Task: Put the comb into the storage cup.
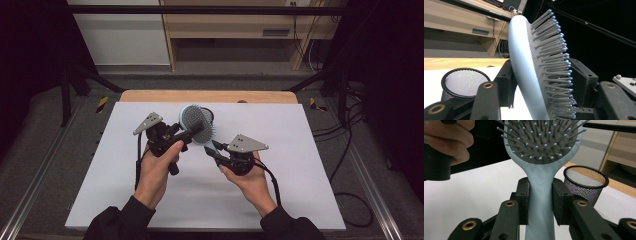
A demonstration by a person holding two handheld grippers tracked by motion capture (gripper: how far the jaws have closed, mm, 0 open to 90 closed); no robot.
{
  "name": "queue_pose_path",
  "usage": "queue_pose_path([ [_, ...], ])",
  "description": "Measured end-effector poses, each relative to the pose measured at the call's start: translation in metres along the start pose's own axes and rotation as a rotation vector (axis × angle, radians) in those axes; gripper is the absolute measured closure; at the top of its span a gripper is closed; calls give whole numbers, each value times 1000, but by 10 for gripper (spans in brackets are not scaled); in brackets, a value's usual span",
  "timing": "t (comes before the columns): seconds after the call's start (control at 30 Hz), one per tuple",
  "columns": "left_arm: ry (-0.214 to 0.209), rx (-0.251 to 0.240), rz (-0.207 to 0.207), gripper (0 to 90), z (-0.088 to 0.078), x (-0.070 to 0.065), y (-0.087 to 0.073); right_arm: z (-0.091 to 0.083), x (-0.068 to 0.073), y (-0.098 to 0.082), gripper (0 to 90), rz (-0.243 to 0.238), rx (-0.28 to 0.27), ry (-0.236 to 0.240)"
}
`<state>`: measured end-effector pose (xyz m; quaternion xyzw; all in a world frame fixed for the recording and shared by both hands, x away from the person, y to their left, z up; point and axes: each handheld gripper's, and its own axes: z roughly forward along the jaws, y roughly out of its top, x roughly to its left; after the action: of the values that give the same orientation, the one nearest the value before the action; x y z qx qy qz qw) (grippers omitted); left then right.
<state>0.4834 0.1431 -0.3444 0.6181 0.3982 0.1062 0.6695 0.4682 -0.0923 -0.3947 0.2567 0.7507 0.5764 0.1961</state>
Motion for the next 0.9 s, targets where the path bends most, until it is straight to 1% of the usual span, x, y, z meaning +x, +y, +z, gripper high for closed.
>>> queue_pose_path([
  [0.17,1,0,-8,477,0,-2,0,1,0,-1,698,-1,6,-2],
  [0.3,7,-5,-1,500,-1,-5,0,2,0,-2,698,-3,7,0],
  [0.47,0,-10,-14,512,0,-5,-1,2,0,-2,697,-5,10,-1],
  [0.5,-5,-12,-1,518,0,-6,-1,2,0,-2,698,-4,11,-2],
  [0.53,-5,-12,-1,520,0,-6,-1,2,0,-2,698,-4,11,-2],
  [0.67,-11,-13,27,527,1,-10,-1,3,-1,-2,697,-6,15,-1],
  [0.8,-24,-14,30,532,1,-10,-1,2,-1,-3,698,0,16,1],
  [0.9,-26,-11,31,536,1,-10,-1,3,-1,-3,698,-6,20,0],
])
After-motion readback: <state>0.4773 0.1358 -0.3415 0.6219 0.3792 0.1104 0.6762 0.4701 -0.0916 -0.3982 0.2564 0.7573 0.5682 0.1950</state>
